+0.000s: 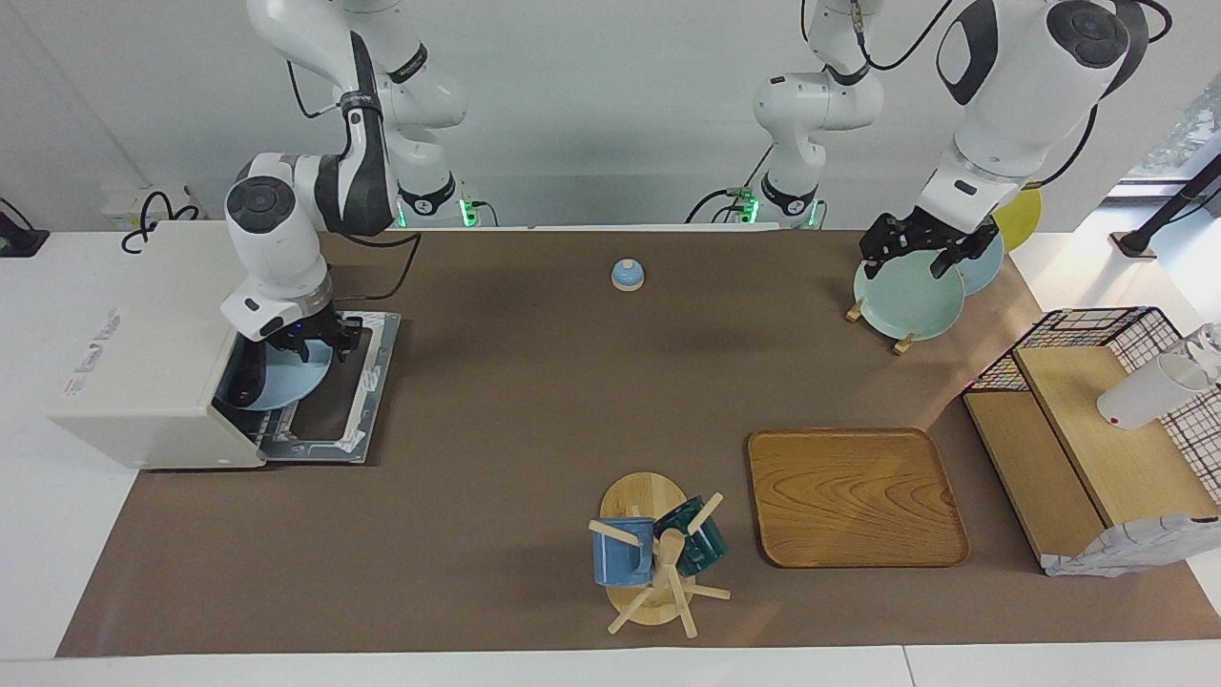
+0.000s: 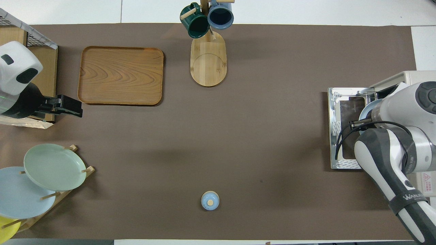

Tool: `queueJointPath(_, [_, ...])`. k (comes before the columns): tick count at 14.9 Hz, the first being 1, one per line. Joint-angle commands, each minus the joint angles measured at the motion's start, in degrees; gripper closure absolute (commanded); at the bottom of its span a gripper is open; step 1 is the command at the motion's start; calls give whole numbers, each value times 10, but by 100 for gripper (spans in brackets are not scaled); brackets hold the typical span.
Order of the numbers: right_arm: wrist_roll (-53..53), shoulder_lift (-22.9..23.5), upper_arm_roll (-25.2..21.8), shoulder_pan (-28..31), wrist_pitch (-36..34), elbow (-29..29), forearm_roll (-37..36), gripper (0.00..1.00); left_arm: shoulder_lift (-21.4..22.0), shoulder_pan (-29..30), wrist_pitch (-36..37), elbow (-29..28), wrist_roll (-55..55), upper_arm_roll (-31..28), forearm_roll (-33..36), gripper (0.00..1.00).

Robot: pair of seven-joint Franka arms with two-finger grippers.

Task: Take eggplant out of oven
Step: 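Slide the plate with the eggplant out onto the table center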

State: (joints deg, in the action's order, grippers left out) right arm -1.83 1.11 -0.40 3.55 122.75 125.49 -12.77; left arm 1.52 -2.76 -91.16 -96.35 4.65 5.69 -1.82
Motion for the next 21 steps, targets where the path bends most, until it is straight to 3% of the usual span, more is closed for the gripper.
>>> queueJointPath(1, [-2,-22,7,6,12,21,-7,63,5,2,-1,2,1,0,-1,0])
queueJointPath(2, [2,-22,7,4,17,26,-7,68,5,1,-1,2,1,0,-1,0])
queueJointPath(4, [0,-30,7,3,37,48,-7,95,4,1,-2,2,1,0,-1,0])
queueJointPath(5, [-4,-32,7,1,41,54,-7,100,5,2,-2,2,2,0,-1,0])
queueJointPath(9, [-18,-27,11,-34,-7,22,-8,100,5,2,-2,1,1,0,-1,0])
queueJointPath(11, [23,-5,11,-118,-70,-50,-5,100,5,0,-2,1,1,0,-1,0])
queueJointPath(16, [232,57,12,-295,-91,-150,37,100,5,3,-2,1,2,0,-1,0])
queueJointPath(21, [435,244,13,-436,-132,-383,44,100,4,11,-7,2,-4,-2,-1,0])
